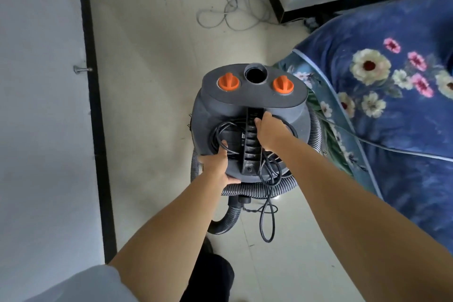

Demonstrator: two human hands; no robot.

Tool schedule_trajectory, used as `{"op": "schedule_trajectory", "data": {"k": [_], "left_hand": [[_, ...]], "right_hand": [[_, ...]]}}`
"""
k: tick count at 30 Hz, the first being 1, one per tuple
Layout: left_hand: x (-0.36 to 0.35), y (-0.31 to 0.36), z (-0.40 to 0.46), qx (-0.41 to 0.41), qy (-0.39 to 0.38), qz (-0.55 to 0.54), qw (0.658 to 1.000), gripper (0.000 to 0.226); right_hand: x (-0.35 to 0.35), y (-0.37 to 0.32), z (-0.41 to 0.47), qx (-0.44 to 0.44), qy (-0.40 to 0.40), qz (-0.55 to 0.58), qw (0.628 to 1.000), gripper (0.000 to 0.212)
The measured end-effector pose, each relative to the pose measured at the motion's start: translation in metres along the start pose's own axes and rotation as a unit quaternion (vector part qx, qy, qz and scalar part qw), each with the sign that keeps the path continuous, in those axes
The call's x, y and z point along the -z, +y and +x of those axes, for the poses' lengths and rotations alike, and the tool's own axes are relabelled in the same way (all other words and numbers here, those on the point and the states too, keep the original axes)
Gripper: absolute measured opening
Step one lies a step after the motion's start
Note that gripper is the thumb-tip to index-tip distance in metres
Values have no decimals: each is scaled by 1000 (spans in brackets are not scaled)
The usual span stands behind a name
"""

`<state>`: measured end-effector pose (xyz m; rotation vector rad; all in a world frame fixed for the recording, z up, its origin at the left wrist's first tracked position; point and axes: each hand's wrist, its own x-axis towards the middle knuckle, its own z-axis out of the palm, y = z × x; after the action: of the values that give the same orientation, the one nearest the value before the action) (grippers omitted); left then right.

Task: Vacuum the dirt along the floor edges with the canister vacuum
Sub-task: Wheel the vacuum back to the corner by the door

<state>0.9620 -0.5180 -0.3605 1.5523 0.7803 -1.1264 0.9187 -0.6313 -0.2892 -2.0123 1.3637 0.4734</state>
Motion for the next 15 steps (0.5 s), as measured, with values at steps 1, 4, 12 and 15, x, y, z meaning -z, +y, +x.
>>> {"op": "schedule_trajectory", "data": {"k": [1, 4, 12, 15], "left_hand": [[-8, 14, 5, 4, -1, 7, 1000, 72], [-31, 59, 17, 6, -13, 18, 1000, 68], [-101, 179, 71, -26, -29, 30, 999, 78], [-127, 227, 92, -41, -36, 26, 998, 78]], "right_hand": [[5, -7, 6, -15, 8, 12, 1000, 52], [26, -28, 54, 23, -16, -43, 999, 57], [93, -96, 148, 0, 4, 24, 1000, 47], [111, -118, 191, 12, 24, -1, 1000, 56]]}}
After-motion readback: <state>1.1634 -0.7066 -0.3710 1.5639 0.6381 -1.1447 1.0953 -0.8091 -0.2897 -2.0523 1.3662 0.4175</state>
